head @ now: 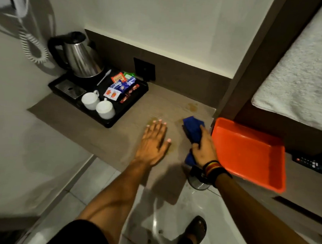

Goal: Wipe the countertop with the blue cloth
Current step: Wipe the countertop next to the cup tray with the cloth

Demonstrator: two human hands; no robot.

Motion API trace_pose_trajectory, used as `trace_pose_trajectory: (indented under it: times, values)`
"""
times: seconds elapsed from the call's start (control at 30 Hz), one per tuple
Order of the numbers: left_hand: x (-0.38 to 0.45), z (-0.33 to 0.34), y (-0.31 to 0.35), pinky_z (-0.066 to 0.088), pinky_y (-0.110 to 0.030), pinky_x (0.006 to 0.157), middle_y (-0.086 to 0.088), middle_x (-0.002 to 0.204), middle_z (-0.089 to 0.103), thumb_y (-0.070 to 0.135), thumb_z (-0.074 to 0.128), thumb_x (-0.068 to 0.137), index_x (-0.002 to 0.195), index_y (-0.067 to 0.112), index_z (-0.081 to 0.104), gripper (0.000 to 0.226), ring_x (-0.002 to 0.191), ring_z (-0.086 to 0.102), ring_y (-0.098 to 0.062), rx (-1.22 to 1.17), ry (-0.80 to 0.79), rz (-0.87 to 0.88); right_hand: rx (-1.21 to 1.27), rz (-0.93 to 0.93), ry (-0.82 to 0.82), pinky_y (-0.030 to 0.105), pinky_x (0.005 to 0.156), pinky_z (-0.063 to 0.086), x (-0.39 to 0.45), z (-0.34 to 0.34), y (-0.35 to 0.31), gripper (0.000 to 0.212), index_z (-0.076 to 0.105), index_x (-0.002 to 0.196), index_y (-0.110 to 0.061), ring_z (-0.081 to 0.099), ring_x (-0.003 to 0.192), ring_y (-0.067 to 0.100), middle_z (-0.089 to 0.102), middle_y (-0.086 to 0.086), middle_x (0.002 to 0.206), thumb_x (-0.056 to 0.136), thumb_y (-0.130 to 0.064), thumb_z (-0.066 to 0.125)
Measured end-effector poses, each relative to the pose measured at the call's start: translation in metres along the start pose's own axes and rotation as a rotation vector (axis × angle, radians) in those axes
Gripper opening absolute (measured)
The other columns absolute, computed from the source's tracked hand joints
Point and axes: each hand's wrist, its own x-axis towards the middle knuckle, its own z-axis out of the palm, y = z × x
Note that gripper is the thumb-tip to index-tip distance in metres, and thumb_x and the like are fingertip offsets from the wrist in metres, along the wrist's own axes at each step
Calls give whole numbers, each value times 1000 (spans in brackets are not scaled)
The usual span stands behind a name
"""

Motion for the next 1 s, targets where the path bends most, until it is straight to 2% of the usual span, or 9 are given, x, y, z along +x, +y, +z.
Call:
trace_pose_trajectory:
  times: [0.07, 0.17, 0.3, 0.4, 0.5, 0.67, 0.77, 0.87, 1.0]
  values:
    - [-15, -17, -39, -8, -41, 131, -5, 176, -1, 55, 22, 107, 167, 20, 6, 71, 163, -6, -20, 42, 8, -83, -26, -34, -133, 38, 126, 22, -16, 32, -15, 73, 23, 159, -10, 27, 153, 32, 24, 16, 167, 93, -2, 54]
    - [-31, -28, -82, -6, -42, 131, -7, 176, -1, 53, 19, 109, 167, 19, 3, 69, 163, -5, -22, 85, -12, -177, -254, -16, -338, 47, 129, 4, -33, 75, -14, 70, 18, 161, -16, 3, 159, 33, 5, 15, 171, 100, -23, 53]
    - [-35, -26, -117, -9, -39, 130, -7, 177, 0, 51, 17, 109, 167, 18, 3, 68, 163, -6, -21, 59, -23, -226, -519, -193, -91, 56, 126, -1, -26, 87, -4, 63, 20, 161, -24, 4, 159, 33, 5, 13, 171, 105, -51, 32]
    - [-30, -17, -125, -7, -41, 131, -7, 177, 1, 50, 12, 106, 167, 17, 2, 70, 163, -5, -21, 80, -1, -251, -577, -347, -178, 59, 126, -2, -6, 91, 3, 61, 10, 161, -35, -3, 159, 30, -2, 6, 172, 105, -54, 23]
    - [-28, -10, -129, -6, -41, 131, -4, 176, 1, 48, 15, 107, 167, 19, 2, 68, 162, -6, -18, 92, 49, -250, -596, -330, -194, 56, 127, -6, -2, 105, 8, 59, 6, 160, -40, -7, 159, 24, -4, -3, 172, 104, -53, 17]
    - [-30, -7, -135, -3, -40, 132, -1, 177, 2, 49, 21, 108, 167, 23, 4, 66, 162, -7, -16, 26, 74, -238, -510, -37, 33, 58, 127, -5, 45, 106, 5, 58, 9, 161, -37, -3, 159, 24, 3, 0, 172, 105, -48, 20]
    - [-30, -7, -135, -6, -36, 131, 0, 176, 9, 43, 31, 107, 167, 24, 11, 66, 162, -3, -15, -18, 125, -212, -540, 21, 66, 59, 126, -1, 100, 102, -5, 59, 12, 161, -32, 0, 159, 27, 6, 4, 172, 105, -45, 23]
    - [-29, -6, -138, -5, -38, 131, 0, 176, 9, 42, 34, 107, 167, 23, 10, 67, 163, -1, -17, -20, 122, -217, -561, -43, 32, 57, 127, 0, 118, 119, -22, 58, 12, 161, -31, 1, 159, 27, 7, 3, 172, 106, -42, 23]
    - [-27, -10, -135, 2, -45, 131, -7, 175, 15, 37, 37, 107, 166, 19, 17, 65, 163, 5, -23, -13, 82, -236, -527, -272, -98, 52, 128, -3, 60, 142, -32, 57, 14, 161, -35, 2, 159, 23, 7, -2, 172, 105, -43, 20]
